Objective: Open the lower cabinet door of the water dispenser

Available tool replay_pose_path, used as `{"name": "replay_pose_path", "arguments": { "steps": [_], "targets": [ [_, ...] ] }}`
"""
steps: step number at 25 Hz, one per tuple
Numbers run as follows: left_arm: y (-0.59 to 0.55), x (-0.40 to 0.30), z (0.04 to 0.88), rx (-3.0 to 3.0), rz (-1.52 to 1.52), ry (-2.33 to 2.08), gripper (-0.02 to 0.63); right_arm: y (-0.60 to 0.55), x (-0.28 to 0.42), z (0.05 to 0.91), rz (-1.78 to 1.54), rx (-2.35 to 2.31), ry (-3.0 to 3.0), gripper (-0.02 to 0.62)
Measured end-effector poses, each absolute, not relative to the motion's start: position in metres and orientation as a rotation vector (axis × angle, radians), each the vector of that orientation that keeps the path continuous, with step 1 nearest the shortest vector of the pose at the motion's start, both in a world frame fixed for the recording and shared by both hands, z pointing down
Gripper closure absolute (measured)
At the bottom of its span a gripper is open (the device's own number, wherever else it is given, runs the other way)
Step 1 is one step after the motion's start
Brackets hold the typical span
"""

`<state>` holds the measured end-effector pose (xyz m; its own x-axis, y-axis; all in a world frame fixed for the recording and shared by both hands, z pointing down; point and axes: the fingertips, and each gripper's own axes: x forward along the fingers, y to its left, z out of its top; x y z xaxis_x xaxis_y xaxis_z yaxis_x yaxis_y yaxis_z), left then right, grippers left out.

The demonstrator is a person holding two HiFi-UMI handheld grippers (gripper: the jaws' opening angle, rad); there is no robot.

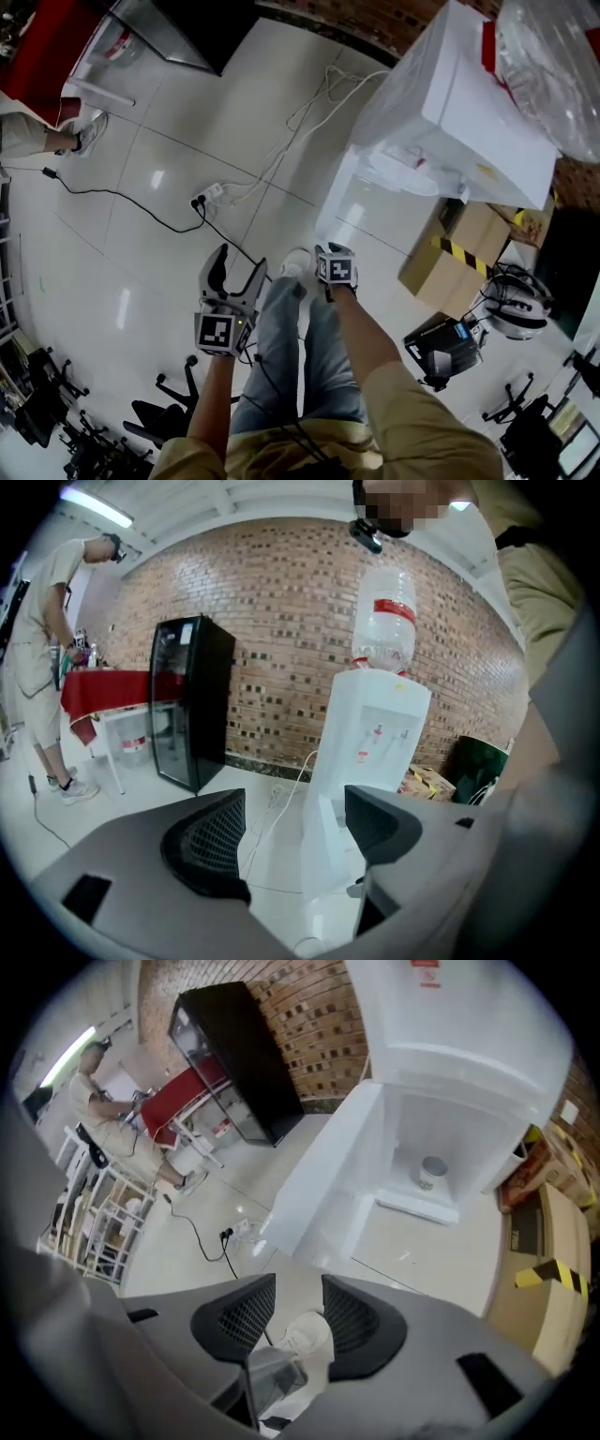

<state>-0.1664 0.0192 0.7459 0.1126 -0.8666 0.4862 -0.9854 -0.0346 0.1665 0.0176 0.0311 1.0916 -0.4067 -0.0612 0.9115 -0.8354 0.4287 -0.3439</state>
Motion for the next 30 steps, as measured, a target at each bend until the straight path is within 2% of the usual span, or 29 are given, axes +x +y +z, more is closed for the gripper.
{"name": "replay_pose_path", "arguments": {
  "steps": [4, 8, 13, 18, 24, 27, 30],
  "targets": [
    [0.004, -0.145, 0.692, 2.027, 0.305, -1.754, 0.290, 0.018, 0.030, 0.993, 1.051, 0.890, -1.924, 0.381],
    [-0.016, -0.123, 0.628, 2.226, 0.323, -1.677, 0.289, -0.031, 0.049, 0.844, 0.817, 1.042, -2.167, 0.380],
    [-0.036, -0.094, 0.508, 2.357, 0.241, -1.618, 0.290, -0.080, 0.091, 0.637, 0.518, 1.244, -2.378, 0.379],
    [-0.053, -0.068, 0.412, 2.536, 0.170, -1.618, 0.290, -0.100, 0.146, 0.485, 0.277, 1.449, -2.514, 0.373],
    [-0.067, -0.032, 0.337, 2.679, 0.070, -1.569, 0.289, -0.094, 0.190, 0.358, 0.065, 1.703, -2.602, 0.339],
    [-0.072, -0.014, 0.322, 2.713, 0.042, -1.539, 0.290, -0.082, 0.203, 0.324, -0.025, 1.772, -2.600, 0.320],
    [-0.077, 0.001, 0.313, 2.739, 0.024, -1.509, 0.290, -0.075, 0.212, 0.302, -0.064, 1.832, -2.607, 0.273]
  ]
}}
